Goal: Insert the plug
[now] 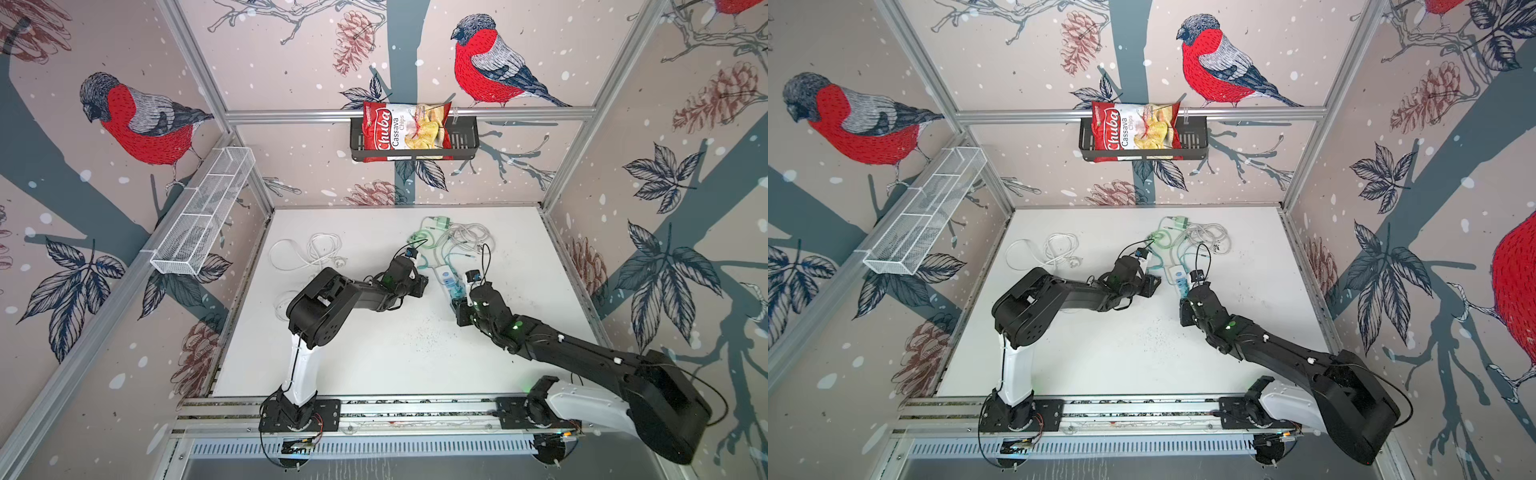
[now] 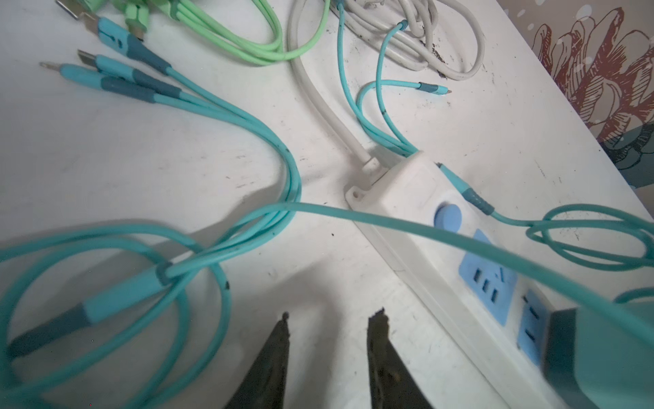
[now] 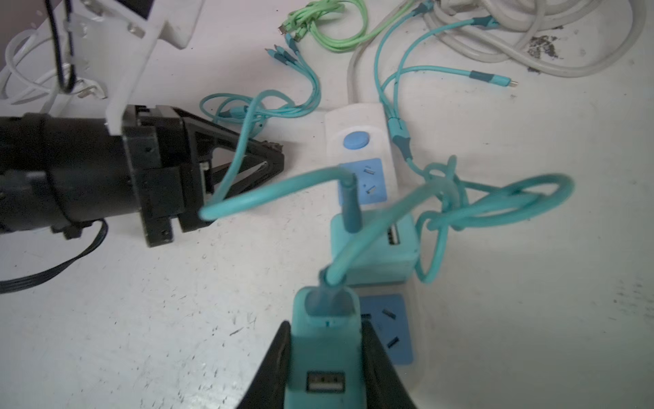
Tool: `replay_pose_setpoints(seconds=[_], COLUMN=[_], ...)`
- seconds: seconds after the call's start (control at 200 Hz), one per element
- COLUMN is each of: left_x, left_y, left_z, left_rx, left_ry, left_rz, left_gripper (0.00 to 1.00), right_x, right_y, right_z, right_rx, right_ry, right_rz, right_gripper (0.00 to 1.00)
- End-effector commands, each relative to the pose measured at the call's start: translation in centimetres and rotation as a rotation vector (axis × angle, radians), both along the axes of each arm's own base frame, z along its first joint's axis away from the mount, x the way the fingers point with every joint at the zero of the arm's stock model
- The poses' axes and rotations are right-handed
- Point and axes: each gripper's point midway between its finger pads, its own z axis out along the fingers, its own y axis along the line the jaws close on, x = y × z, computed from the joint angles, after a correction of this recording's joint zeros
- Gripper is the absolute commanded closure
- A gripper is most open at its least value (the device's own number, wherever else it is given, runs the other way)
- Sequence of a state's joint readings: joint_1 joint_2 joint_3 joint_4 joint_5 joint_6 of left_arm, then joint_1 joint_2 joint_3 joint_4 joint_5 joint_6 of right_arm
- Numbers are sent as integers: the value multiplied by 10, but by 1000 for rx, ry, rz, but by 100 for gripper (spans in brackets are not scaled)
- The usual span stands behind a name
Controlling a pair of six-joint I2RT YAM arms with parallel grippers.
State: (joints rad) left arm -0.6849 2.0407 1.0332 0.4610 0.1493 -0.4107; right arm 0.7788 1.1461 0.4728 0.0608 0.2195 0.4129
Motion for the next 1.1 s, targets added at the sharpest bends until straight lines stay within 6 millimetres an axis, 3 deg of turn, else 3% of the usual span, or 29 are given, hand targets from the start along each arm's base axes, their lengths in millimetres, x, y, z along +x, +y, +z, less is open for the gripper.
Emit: replay_pose_setpoints(seconds=[0.0,0.155,0.345,0.715,0.865,1.096], left_x=[-9,-11,-12,-10,-17,-17], left_y=[9,7,9,7,12,13], left_z=[-13,-13,-10,-2,-10,-11], left_rx=[48,37,32,16,31,36], left_ry=[43,47,43,27,45,41], left_rz=[-7,-13,-10,-14,-13,-16], left_gripper=[62,62,62,62,63,63], right_x=[2,1,6,13,15,12], right_y=[0,-13,-30,-31,-28,-22], right_z=[15,26,23,14,5,12], right_rx=[3,-15,-22,31,43,74], right_ry=[-76,-169,-187,-205,-193,-218], right_rz=[-53,-132,-196,-187,-158,-108], right_gripper=[82,82,82,82,82,82])
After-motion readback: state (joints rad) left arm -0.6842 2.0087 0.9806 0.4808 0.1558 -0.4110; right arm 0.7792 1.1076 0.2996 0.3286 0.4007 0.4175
